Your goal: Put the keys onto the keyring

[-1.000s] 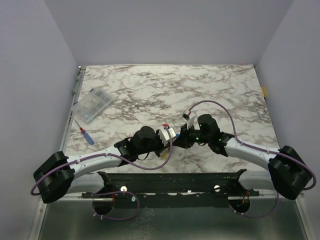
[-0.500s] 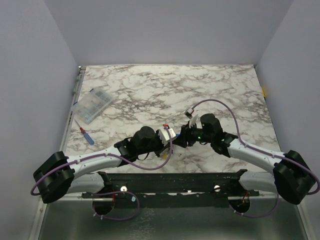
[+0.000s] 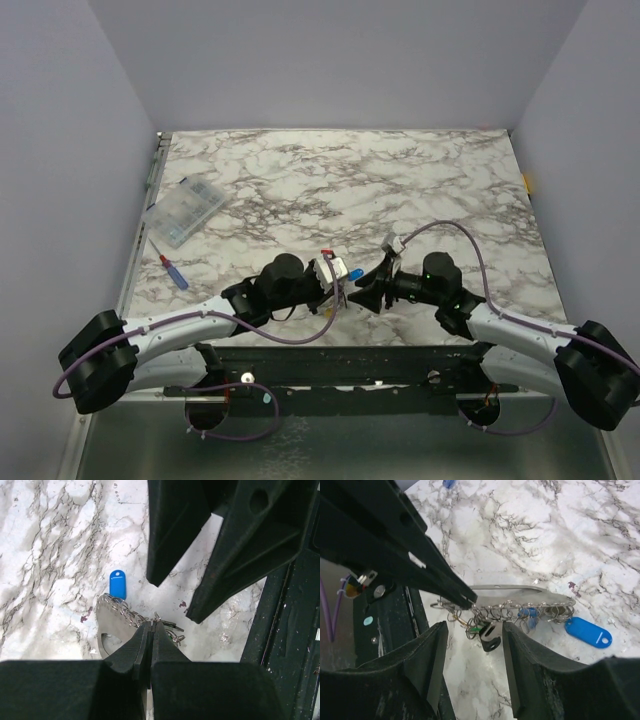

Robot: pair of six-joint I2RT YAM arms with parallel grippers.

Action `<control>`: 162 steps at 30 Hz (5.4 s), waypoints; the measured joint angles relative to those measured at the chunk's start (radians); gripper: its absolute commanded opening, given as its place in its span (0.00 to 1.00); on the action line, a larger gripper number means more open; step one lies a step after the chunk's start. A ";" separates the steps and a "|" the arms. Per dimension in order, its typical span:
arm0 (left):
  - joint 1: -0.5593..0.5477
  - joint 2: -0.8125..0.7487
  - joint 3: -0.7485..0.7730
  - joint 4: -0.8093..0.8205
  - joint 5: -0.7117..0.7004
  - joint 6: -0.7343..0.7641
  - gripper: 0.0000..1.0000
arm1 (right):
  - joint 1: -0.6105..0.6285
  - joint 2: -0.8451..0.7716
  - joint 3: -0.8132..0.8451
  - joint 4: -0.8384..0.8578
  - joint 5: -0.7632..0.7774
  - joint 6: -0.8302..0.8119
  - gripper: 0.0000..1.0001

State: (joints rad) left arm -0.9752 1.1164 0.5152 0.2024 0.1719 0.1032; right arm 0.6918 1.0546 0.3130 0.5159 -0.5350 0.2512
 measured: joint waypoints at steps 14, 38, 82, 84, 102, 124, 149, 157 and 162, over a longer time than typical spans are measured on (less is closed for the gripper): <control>0.000 -0.021 -0.003 0.002 0.017 0.011 0.00 | 0.000 0.168 -0.065 0.311 -0.050 -0.054 0.52; 0.003 -0.021 -0.010 0.020 0.018 0.014 0.00 | 0.000 0.336 -0.058 0.515 -0.146 -0.069 0.08; 0.125 0.131 0.543 -0.712 0.411 0.524 0.31 | 0.046 0.107 0.054 0.065 -0.193 -0.288 0.01; 0.125 0.162 0.540 -0.764 0.413 0.547 0.26 | 0.048 0.081 0.045 0.066 -0.193 -0.289 0.01; 0.125 0.240 0.539 -0.861 0.441 0.598 0.28 | 0.064 0.025 0.020 0.066 -0.193 -0.288 0.01; 0.129 0.268 0.591 -0.902 0.419 0.564 0.37 | 0.069 0.036 0.025 0.057 -0.180 -0.290 0.01; 0.131 0.299 0.607 -0.880 0.468 0.525 0.32 | 0.073 0.030 0.025 0.013 -0.132 -0.290 0.01; 0.134 0.308 0.608 -0.867 0.490 0.522 0.37 | 0.073 0.017 0.025 0.005 -0.120 -0.289 0.01; 0.134 0.309 0.608 -0.861 0.492 0.522 0.36 | 0.073 0.013 0.025 0.003 -0.114 -0.288 0.01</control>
State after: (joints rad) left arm -0.8413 1.4254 1.1229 -0.6590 0.6640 0.6250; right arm 0.7647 1.0676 0.3378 0.5194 -0.6495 -0.0368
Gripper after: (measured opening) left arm 0.365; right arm 0.034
